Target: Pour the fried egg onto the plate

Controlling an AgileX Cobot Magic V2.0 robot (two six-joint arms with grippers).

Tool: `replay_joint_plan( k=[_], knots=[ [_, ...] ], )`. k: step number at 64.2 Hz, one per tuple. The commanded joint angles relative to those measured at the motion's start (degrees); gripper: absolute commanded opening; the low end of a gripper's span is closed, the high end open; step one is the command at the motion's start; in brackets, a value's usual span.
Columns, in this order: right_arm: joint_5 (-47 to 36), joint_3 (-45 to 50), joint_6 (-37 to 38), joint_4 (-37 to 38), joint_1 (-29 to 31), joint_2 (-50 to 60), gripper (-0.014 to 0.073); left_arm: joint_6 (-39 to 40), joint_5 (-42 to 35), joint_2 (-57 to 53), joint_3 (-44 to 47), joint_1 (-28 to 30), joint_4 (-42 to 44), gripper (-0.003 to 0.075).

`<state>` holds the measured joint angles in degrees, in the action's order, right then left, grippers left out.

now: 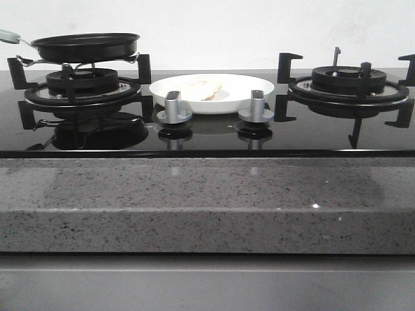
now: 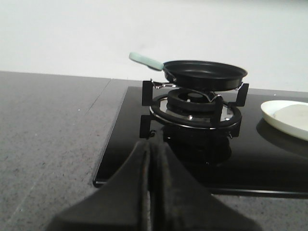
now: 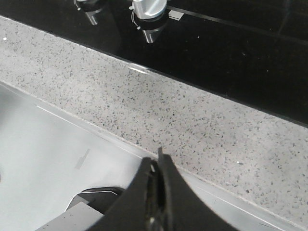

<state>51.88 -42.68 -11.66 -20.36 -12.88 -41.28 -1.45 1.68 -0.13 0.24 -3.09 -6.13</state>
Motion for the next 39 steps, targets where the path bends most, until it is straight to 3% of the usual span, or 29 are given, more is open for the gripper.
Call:
replay_joint_plan(
  k=[1,39],
  knots=[
    [-2.4,-1.6,-0.4,-0.6,0.1,0.3,-0.0069,0.2,-6.3,-1.2,0.4,0.2,0.5,-0.0020],
    [-1.6,-1.6,-0.4,-0.6,0.1,0.3,-0.0069,0.2,-6.2,-1.0,0.4,0.2,1.2,-0.0020]
  ],
)
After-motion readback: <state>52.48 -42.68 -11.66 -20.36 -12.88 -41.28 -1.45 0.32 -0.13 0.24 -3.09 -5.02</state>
